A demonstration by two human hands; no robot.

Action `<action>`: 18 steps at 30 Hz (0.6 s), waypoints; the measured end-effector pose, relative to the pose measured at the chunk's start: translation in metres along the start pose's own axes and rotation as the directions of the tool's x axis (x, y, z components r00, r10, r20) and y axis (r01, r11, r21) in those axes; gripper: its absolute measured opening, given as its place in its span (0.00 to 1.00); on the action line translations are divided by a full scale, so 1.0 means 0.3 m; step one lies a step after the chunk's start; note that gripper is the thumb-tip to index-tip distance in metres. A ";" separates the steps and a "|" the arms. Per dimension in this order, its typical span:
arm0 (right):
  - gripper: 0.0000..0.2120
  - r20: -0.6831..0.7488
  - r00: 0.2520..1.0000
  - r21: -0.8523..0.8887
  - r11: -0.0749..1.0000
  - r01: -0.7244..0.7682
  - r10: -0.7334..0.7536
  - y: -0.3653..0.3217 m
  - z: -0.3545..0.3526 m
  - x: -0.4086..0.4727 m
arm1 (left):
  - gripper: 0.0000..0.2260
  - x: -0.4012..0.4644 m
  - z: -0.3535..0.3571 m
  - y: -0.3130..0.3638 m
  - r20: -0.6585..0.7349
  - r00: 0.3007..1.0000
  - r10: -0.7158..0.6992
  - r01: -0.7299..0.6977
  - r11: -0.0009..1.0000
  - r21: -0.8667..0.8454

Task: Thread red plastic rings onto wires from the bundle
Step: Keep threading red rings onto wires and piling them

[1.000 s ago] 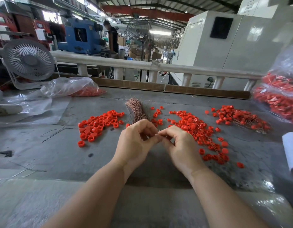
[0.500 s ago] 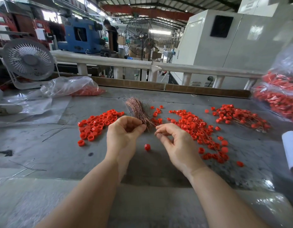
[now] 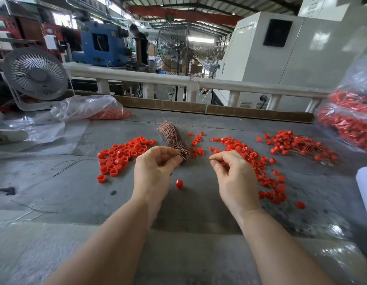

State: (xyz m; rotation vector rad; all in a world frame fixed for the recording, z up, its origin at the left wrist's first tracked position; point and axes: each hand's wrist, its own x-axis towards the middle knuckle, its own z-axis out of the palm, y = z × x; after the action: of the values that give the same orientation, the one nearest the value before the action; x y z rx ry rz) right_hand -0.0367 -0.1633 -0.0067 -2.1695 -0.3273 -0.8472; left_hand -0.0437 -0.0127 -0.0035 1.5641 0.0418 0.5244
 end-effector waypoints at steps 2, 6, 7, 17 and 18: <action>0.04 -0.030 1.000 -0.022 1.000 -0.005 0.004 0.000 0.000 0.003 | 0.12 -0.001 0.001 0.001 0.016 1.000 -0.003 0.002 0.999 0.037; 0.05 -0.100 0.995 -0.027 1.000 0.009 -0.012 -0.002 -0.003 0.011 | 0.12 0.000 -0.002 0.002 0.031 0.999 -0.009 0.006 0.995 0.098; 0.06 -0.111 0.994 -0.026 1.000 0.006 -0.009 -0.003 -0.004 0.012 | 0.11 0.001 -0.002 0.001 0.031 0.999 -0.014 0.010 0.993 0.117; 0.09 0.043 0.994 -0.193 0.977 -0.087 0.097 0.008 0.005 -0.007 | 0.12 0.003 -0.002 -0.028 0.032 0.999 -0.036 0.026 0.962 0.273; 0.10 0.068 0.997 -0.157 0.987 -0.029 0.040 -0.002 0.007 -0.007 | 0.12 0.004 0.000 -0.027 0.033 0.999 -0.030 0.020 0.958 0.287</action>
State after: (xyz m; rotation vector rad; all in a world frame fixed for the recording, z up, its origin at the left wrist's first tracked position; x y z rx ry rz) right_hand -0.0377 -0.1612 -0.0087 -2.3474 -0.2657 -0.8013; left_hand -0.0403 -0.0116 -0.0109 1.8538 0.1134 0.4844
